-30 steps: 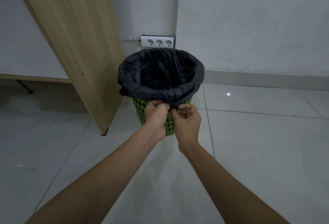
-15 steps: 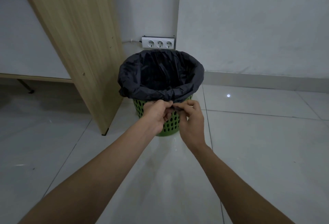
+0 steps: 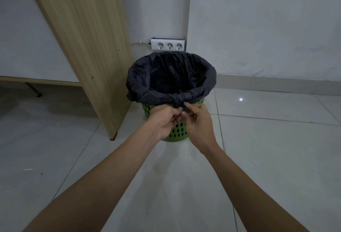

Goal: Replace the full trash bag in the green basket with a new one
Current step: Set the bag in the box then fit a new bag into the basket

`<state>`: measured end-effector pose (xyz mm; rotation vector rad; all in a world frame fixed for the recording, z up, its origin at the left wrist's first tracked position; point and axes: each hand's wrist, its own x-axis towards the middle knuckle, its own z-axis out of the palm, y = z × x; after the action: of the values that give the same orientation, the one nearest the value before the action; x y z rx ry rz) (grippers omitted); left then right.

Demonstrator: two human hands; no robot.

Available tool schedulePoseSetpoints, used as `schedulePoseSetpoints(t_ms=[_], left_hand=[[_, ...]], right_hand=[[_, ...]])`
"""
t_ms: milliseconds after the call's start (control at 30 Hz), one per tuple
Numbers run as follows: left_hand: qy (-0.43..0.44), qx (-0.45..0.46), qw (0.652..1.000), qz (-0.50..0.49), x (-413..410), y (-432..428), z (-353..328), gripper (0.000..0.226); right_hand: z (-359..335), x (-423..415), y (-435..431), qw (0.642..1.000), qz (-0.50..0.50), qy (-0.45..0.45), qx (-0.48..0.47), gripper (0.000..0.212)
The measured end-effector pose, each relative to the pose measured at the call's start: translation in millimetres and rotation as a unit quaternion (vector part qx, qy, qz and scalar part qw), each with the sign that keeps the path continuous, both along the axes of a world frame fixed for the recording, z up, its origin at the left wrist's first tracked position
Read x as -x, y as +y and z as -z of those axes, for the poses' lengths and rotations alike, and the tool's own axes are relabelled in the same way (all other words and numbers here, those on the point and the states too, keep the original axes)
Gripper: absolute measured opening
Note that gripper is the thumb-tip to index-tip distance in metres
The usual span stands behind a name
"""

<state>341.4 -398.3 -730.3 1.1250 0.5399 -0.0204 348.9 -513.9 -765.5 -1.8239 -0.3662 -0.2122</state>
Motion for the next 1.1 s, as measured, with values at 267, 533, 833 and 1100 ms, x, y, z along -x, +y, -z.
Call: schedulePoseSetpoints(t_ms=[267, 533, 833, 1100], left_hand=[[0.059, -0.044, 0.997, -0.007, 2, -7, 1, 0.014], [0.071, -0.004, 0.997, 0.018, 2, -6, -8, 0.007], [0.098, -0.005, 0.994, 0.058, -6, -11, -10, 0.019], [0.158, -0.036, 0.984, 0.077, -9, -6, -14, 0.018]], right_hand=[[-6, -7, 11, 0.96, 0.047, 0.183, -0.204, 0.012], [-3, 1, 9, 0.991, 0.047, 0.079, -0.101, 0.016], [23, 1, -20, 0.981, 0.006, -0.183, 0.061, 0.032], [23, -9, -19, 0.955, 0.01, -0.272, 0.117, 0.022]])
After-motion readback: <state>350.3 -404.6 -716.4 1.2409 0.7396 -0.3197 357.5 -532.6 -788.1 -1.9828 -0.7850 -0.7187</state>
